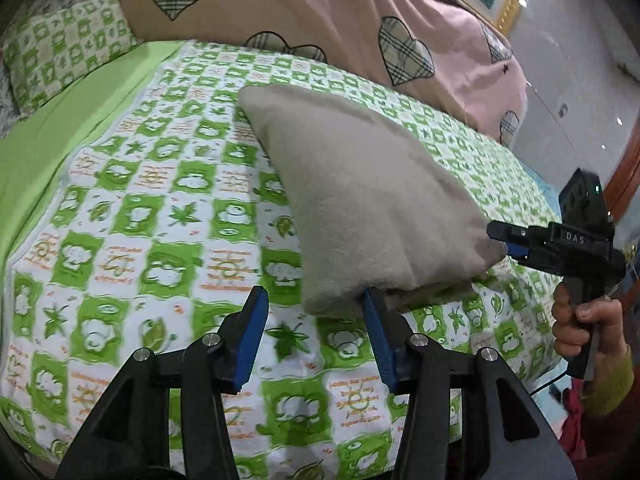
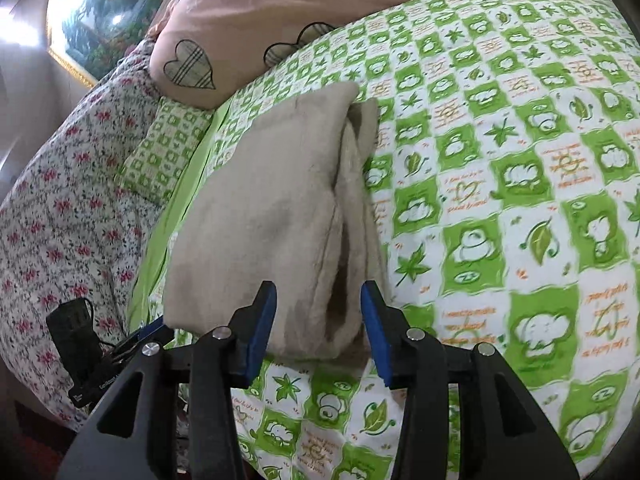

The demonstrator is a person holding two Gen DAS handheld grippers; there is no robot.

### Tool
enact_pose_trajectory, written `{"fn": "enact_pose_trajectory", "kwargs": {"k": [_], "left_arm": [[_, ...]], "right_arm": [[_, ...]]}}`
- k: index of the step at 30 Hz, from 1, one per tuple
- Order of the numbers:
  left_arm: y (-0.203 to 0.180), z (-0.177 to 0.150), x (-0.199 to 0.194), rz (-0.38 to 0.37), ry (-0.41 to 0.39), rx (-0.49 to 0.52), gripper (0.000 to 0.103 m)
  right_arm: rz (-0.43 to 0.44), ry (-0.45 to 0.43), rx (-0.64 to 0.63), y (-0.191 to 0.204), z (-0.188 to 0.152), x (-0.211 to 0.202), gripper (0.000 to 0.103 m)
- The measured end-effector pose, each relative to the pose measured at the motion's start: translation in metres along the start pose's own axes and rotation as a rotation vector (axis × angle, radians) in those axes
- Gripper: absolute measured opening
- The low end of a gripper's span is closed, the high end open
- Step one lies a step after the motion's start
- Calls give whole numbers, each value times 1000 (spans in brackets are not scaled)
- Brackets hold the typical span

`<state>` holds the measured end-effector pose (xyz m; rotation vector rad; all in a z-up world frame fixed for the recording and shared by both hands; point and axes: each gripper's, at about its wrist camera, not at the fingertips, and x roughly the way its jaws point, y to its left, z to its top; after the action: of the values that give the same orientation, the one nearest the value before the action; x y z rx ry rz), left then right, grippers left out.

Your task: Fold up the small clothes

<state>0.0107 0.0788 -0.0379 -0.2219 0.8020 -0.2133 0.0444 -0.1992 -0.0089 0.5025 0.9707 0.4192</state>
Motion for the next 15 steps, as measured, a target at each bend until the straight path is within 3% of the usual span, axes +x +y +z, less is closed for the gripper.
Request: {"fn": "enact_pose_trajectory", "kwargs": {"k": [6, 7, 8, 9, 11, 13, 15], "left_arm": [[-5, -4, 25, 70, 22, -16, 49], [-4, -3, 28, 91, 19, -32, 47], [-4, -1, 29, 121, 9, -49, 34], [-3, 2, 27, 167, -5, -74, 26], [-4, 3, 21, 222, -36, -106, 19], [-12, 0, 23, 287, -27, -71, 14], [-17, -7, 30, 303, -2, -58, 11]], "right_arm": [[7, 6, -17, 4, -5, 11, 45], [11, 13, -14, 3, -5, 15, 37], [10, 24, -9, 3, -5, 18, 16], [4, 31, -7, 4, -3, 19, 7], [47, -16, -10, 9, 1, 5, 6], [95, -84, -40, 17, 6, -14, 6], [40, -95, -87, 20, 10, -24, 6]]}}
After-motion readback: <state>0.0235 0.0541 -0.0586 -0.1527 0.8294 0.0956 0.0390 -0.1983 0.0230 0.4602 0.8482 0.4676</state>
